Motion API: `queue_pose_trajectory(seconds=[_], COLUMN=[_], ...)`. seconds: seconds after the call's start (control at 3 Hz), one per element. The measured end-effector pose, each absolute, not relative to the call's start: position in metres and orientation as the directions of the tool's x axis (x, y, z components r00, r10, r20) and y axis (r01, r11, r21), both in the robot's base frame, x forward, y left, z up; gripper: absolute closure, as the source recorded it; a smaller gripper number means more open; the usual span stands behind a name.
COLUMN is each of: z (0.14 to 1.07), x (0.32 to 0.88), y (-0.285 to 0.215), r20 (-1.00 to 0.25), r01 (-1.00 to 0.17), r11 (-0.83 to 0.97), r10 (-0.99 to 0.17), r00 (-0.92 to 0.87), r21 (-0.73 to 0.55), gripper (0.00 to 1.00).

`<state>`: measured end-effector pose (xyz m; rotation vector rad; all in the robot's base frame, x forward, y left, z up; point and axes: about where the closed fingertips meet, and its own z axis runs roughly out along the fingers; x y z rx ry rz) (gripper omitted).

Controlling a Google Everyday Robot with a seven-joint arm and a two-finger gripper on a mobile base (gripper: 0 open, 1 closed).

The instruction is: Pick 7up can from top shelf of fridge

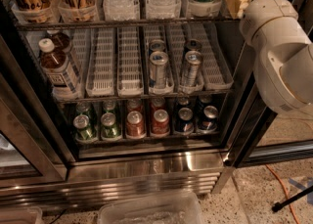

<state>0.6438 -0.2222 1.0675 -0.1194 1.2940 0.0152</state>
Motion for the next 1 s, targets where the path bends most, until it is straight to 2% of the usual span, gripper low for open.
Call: queue_pose_trajectory(seconds=[0.67,1.0], z=[1.0676,1.0695], x=[0.6438,0.6435], y=[-0.2221,-0.2208], r20=[-0.960,-0.957], r01=[-0.078,-0.080], r11=[0.994,0.994], r10=[-0.056,-0.053], r00=[0.274,0.286], r21=[-0.080,-0.080], gripper=[1.00,1.00])
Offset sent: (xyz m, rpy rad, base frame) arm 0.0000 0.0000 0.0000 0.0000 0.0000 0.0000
